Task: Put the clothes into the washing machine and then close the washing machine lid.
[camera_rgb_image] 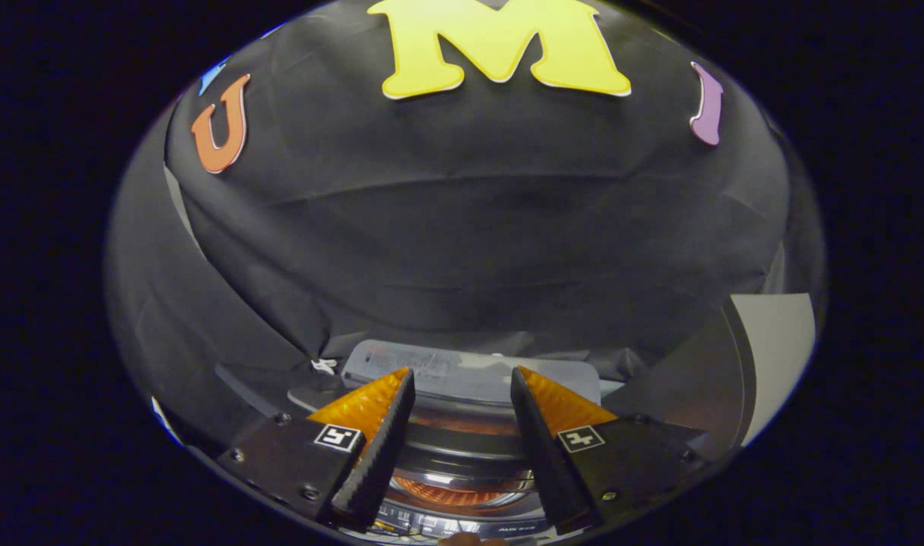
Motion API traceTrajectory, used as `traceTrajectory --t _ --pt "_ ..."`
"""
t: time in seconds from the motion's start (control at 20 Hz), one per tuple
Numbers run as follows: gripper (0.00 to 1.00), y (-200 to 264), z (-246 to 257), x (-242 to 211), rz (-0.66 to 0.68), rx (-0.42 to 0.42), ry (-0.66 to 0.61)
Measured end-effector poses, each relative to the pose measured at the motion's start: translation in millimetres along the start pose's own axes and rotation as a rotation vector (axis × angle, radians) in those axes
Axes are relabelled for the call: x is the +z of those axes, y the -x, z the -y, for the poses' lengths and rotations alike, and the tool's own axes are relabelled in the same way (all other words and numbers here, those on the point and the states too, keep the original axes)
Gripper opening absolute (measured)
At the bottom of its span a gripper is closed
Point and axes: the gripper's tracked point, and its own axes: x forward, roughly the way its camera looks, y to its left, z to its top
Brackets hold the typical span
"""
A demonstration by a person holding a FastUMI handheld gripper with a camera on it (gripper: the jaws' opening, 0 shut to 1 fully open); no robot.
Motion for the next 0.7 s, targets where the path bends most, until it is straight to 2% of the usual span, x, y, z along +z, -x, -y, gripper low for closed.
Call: traceTrajectory --t 0.5,0.7 --pt "0.80 17 7 -108 -0.108 -0.028 0.003" --pt "0.80 38 5 -116 -0.087 -0.036 0.012"
